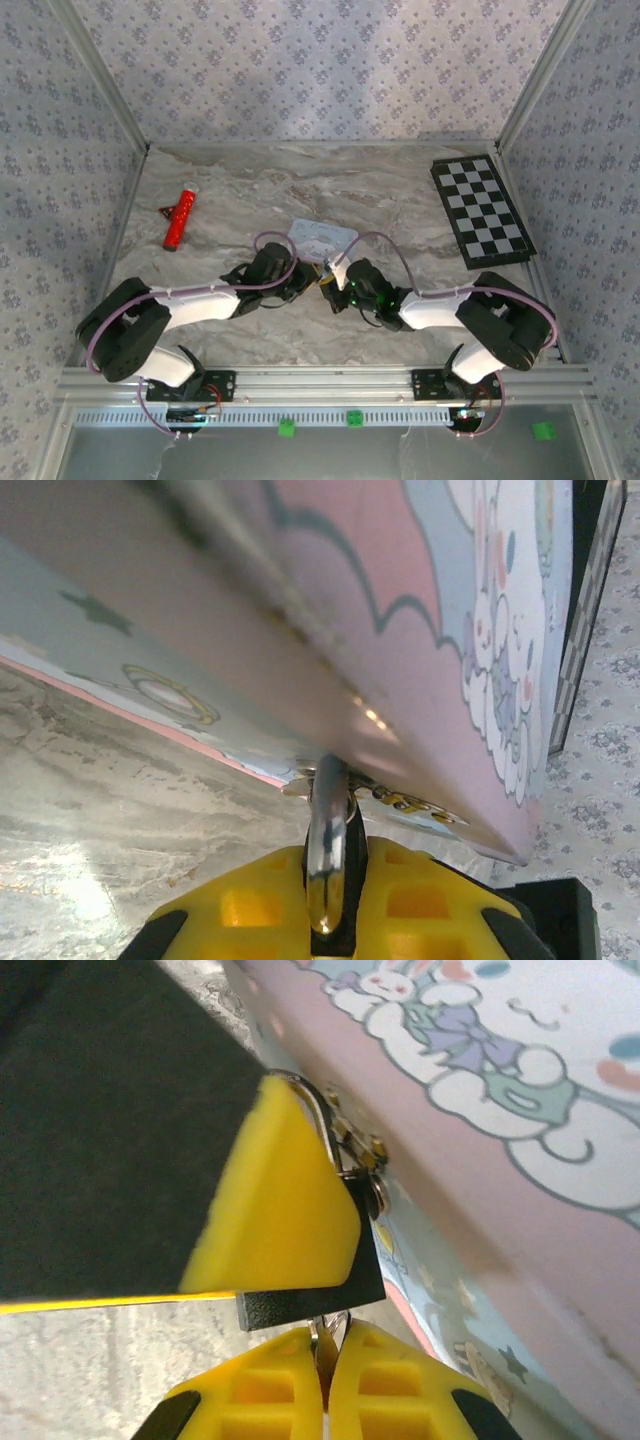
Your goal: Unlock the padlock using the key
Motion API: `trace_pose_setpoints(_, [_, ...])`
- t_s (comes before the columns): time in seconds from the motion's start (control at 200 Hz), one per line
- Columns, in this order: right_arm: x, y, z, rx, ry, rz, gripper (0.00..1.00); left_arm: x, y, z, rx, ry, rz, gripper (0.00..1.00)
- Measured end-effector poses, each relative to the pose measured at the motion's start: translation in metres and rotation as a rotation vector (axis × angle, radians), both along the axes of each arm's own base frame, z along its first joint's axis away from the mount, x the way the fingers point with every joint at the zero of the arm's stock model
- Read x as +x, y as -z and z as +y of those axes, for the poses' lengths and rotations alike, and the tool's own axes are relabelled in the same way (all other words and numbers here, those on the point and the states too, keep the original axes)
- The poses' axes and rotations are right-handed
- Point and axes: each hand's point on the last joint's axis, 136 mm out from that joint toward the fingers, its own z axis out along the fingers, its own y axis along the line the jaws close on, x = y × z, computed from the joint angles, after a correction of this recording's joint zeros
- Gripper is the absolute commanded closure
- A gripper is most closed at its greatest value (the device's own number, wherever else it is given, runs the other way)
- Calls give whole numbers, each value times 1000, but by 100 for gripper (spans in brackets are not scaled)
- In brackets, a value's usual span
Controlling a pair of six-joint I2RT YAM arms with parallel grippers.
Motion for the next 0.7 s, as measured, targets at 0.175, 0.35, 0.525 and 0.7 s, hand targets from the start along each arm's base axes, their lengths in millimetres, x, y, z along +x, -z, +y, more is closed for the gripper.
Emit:
trace_pose_setpoints(0.175, [-5, 4, 0, 57, 20, 146, 100, -1, 4, -2, 10, 20, 4, 92])
trace_pose_setpoints(0.35, [-5, 5, -1, 76, 47, 201, 100, -1, 5, 0, 43, 40, -2, 72])
trace_pose_setpoints(0.525, [-2, 13, -11, 67, 98, 261, 100, 4, 3, 12, 77, 35, -21, 56])
trace_pose_setpoints(0.7, [5, 13, -21, 83, 148, 289, 100, 17, -12, 34, 87, -18, -55, 41])
